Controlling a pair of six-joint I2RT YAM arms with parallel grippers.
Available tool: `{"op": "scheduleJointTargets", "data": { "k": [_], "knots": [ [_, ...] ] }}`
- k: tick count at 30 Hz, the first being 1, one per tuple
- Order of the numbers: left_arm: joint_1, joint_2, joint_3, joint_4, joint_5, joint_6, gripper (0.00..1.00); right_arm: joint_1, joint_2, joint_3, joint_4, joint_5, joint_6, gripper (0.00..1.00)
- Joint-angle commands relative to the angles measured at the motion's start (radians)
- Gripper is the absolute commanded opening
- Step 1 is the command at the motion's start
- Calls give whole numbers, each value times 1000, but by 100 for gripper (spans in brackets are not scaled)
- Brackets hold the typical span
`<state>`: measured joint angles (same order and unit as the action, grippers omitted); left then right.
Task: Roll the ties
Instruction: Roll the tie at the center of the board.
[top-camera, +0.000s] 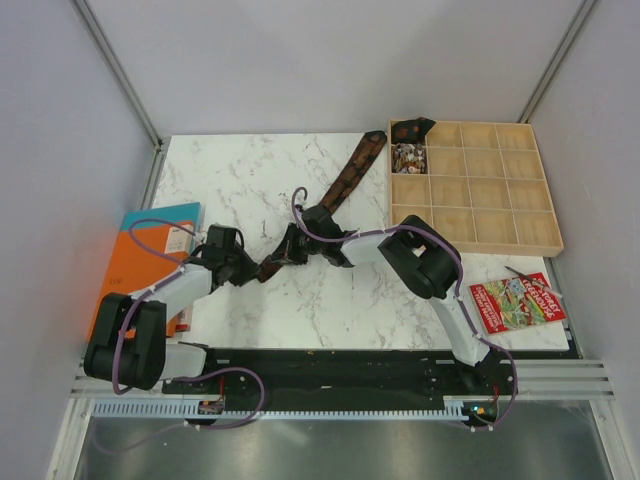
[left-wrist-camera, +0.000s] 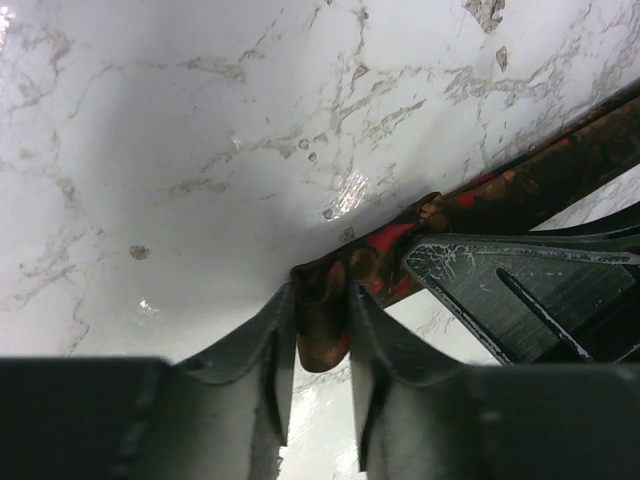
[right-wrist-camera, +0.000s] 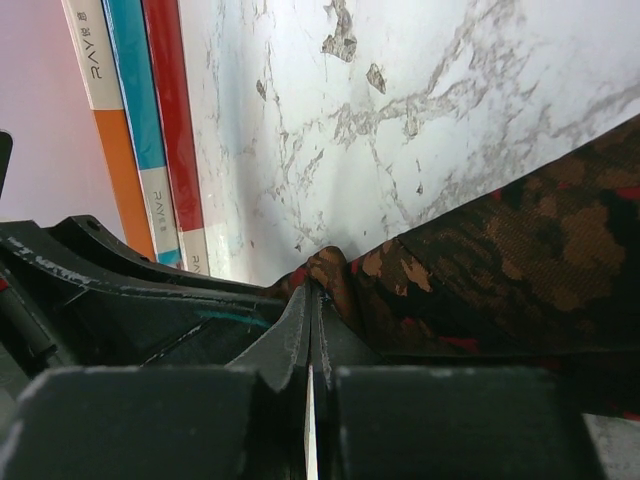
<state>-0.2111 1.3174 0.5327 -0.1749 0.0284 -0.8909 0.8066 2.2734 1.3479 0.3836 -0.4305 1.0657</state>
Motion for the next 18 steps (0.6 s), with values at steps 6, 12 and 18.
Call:
{"op": "scheduleJointTargets", "data": {
  "k": [6,12,18],
  "knots": [
    [-13,36,15,-23,-61,9,3,3,34,-32,-43,6,-16,0],
    [-13,-66,82,-193,-47,61,2,2,-18,2,-81,4,-33,1],
    [-11,-178,141,-368,-42,83,2,14,-67,79,-206,65,-107,3]
  ]
}}
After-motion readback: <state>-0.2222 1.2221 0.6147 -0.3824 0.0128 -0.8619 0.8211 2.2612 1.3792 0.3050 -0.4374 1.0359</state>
